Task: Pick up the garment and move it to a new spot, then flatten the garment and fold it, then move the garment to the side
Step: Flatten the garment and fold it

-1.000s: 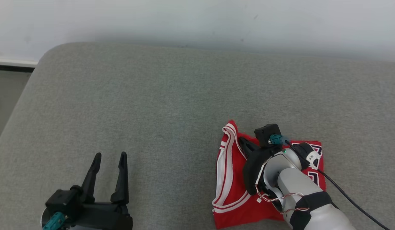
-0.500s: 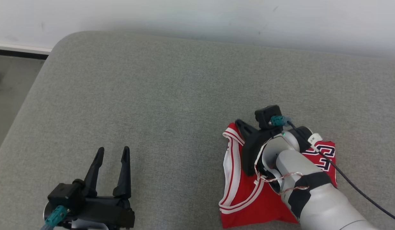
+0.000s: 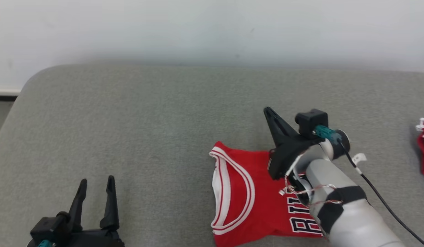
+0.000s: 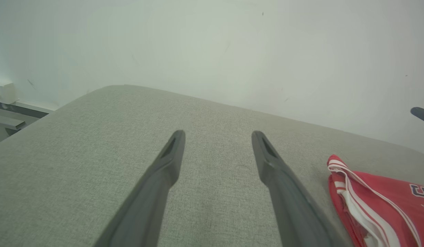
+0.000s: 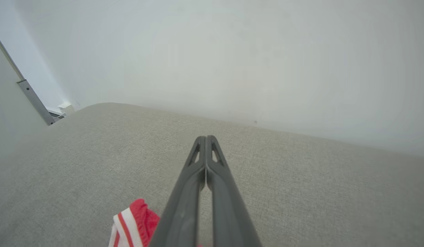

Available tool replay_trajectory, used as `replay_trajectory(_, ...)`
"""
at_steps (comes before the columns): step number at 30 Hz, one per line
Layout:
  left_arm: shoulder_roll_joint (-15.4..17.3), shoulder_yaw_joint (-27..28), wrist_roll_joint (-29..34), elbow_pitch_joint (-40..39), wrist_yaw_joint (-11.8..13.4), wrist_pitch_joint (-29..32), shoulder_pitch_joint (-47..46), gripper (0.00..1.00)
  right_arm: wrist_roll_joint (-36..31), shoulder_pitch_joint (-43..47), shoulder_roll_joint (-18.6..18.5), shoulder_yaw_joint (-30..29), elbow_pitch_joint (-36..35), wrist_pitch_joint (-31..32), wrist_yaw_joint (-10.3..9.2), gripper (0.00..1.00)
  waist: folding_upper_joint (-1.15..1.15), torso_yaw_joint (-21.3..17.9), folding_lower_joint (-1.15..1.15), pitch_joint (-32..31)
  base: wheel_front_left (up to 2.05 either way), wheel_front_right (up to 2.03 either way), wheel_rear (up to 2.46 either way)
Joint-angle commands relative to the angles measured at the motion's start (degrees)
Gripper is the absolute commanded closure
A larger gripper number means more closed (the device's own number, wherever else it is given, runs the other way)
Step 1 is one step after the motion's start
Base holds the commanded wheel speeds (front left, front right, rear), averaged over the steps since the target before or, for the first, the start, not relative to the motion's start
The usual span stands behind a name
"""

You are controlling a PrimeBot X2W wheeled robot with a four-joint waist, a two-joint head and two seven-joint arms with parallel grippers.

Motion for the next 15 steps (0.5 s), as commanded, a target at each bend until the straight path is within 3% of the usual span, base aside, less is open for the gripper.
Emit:
replay_trajectory(1,0.1,0.6,0.3,-0.1,-0.2,-0.1,0.7,0.0,-1.0,1.6,-1.1,-0.6,-0.8,-0.4,-0.17,1.0,0.0,-3.9,0.01,-3.4,0.0,0.0,0.0)
replay_trajectory(5,0.1,1.6,0.8,-0.9,0.4,-0.1,2.7,0.0,-4.2,6.9,-3.6,-4.2,-7.7,-0.7,-0.17,1.0,0.0,-6.5,0.01,-5.2,0.0,0.0,0.0)
replay_trajectory(7,0.1,1.9,1.0,-1.3,0.6,-0.1,3.2,0.0,-5.9,10.9,-5.2,-6.5,-12.5,-0.7,-0.17,0.22,0.0,-7.4,0.01,-5.7,0.0,0.0,0.0)
replay_trajectory(8,0.1,2.3,1.0,-1.4,0.7,-0.1,3.7,0.0,-7.2,14.9,-6.1,-8.8,-17.4,-0.7,-0.17,0.0,0.0,-8.2,0.01,-6.1,0.0,0.0,0.0)
replay_trajectory(15,0.1,2.4,0.6,-2.3,2.1,-0.1,5.2,0.0,-9.9,28.1,-8.1,-15.4,-32.1,-0.6,-0.17,0.0,0.0,-9.6,0.01,-7.2,0.0,0.0,0.0)
